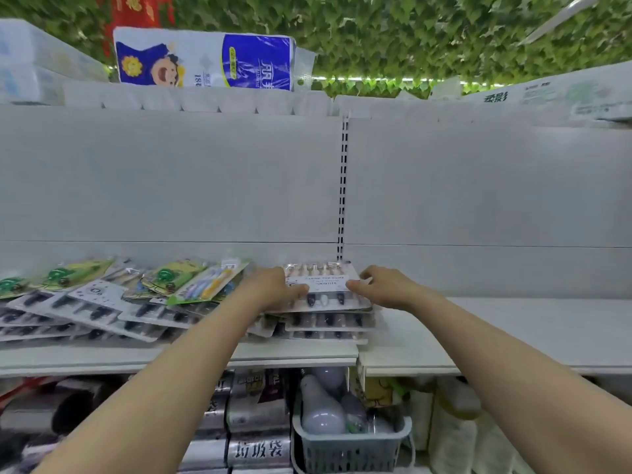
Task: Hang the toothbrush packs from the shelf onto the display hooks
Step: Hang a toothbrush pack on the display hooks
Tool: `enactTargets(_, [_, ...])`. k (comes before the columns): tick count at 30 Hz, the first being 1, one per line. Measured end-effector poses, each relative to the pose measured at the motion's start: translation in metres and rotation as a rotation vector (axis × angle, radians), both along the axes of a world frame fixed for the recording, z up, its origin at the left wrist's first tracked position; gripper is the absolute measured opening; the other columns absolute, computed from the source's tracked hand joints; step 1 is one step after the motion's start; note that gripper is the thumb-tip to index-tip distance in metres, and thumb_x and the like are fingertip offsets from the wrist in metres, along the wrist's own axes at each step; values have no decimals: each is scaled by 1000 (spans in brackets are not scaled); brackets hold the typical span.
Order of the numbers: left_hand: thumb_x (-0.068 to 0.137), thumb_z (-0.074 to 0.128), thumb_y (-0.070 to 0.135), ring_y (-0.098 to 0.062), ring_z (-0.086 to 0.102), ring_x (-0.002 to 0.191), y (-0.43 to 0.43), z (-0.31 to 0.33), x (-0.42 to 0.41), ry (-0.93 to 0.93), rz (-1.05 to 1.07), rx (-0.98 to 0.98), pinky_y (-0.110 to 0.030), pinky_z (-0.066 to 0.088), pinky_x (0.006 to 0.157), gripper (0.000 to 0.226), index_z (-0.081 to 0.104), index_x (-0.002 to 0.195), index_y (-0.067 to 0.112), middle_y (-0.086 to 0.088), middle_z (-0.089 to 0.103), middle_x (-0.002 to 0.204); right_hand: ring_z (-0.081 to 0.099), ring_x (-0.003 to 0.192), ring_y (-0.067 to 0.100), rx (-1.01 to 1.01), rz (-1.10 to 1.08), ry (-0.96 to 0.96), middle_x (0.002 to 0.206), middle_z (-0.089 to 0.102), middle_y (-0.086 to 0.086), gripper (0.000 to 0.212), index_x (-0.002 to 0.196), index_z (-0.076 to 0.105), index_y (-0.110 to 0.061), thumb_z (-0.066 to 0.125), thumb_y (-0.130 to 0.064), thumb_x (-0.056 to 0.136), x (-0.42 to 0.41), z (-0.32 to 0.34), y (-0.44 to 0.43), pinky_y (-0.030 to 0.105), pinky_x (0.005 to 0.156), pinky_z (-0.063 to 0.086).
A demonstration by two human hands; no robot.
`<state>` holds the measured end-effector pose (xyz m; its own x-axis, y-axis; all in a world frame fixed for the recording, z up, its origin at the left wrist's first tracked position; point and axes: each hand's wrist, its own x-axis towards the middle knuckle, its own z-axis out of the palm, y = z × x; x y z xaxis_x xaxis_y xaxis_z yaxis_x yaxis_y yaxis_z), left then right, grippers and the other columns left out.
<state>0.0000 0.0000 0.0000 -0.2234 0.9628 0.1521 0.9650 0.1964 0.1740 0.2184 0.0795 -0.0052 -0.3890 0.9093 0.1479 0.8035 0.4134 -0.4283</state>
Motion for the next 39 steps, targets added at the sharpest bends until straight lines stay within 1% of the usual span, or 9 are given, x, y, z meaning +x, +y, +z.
enactTargets(5, [93, 49, 63, -27, 57, 112, 11, -5, 10, -85, 27, 21, -36, 48, 93, 71, 46, 140, 10, -11, 59, 129, 59, 80, 17, -156, -16, 210, 107, 65, 7, 58, 122, 59, -5, 68, -51, 88, -2, -5, 21, 27, 63, 48])
enactTargets(9, [93, 53, 59, -27, 51, 125, 14, -7, 18, -258, 7, 115, -35, 42, 98, 70, 44, 143, 10, -11, 53, 141, 73, 87, 27, -487, -58, 603, 102, 73, 15, 52, 116, 57, 2, 86, -15, 76, 6, -1, 36, 39, 79, 61])
enactTargets(14, [94, 47, 62, -30, 53, 120, 21, -19, 14, -246, 78, 128, -37, 46, 94, 70, 49, 137, 7, -15, 57, 135, 72, 90, 29, -618, -74, 777, 104, 74, 17, 34, 120, 63, 5, 70, 3, 86, 39, 10, 48, 38, 77, 59])
enactTargets(19, [89, 35, 75, -36, 44, 129, 28, -35, 33, -61, 178, 33, -39, 45, 98, 79, 51, 136, 13, -16, 56, 135, 71, 100, 30, -400, 8, 982, 110, 73, 16, 28, 119, 63, -1, 63, 5, 91, 62, 10, 53, 42, 85, 57])
enactTargets(24, [85, 25, 85, -38, 4, 151, 32, -37, 59, 118, 315, -109, -47, 23, 114, 100, 33, 151, 11, -14, 31, 158, 69, 103, 27, -146, 44, 1229, 112, 72, 11, 33, 125, 59, -1, 66, -7, 93, 79, 0, 66, 43, 94, 55])
enactTargets(28, [79, 26, 90, -40, 6, 149, 42, -40, 67, 122, 300, -101, -49, 20, 115, 102, 47, 142, 13, -14, 39, 154, 69, 88, 11, 41, 41, 1293, 101, 70, -2, 21, 115, 60, -10, 65, -14, 95, 92, -4, 64, 23, 73, 56])
enactTargets(31, [74, 30, 93, -42, 10, 147, 49, -41, 73, 108, 260, -114, -52, 21, 113, 104, 50, 140, 15, -15, 45, 149, 68, 93, 15, 119, 49, 1317, 104, 69, 1, 14, 108, 59, -15, 65, -16, 96, 102, -4, 68, 30, 81, 56])
enactTargets(35, [73, 35, 92, -39, 17, 143, 60, -39, 80, 112, 212, -117, -51, 27, 109, 96, 56, 130, 18, -9, 53, 140, 62, 87, 12, 194, 26, 1247, 96, 66, -3, 17, 111, 59, -12, 65, -13, 95, 112, -2, 72, 20, 75, 51])
enactTargets(39, [83, 37, 77, -40, 17, 145, 70, -36, 84, -30, 198, -184, -52, 22, 114, 83, 51, 138, 17, -8, 50, 146, 65, 95, 18, 162, 27, 1269, 101, 69, -2, 11, 104, 62, -20, 67, -17, 95, 117, -4, 79, 33, 89, 54])
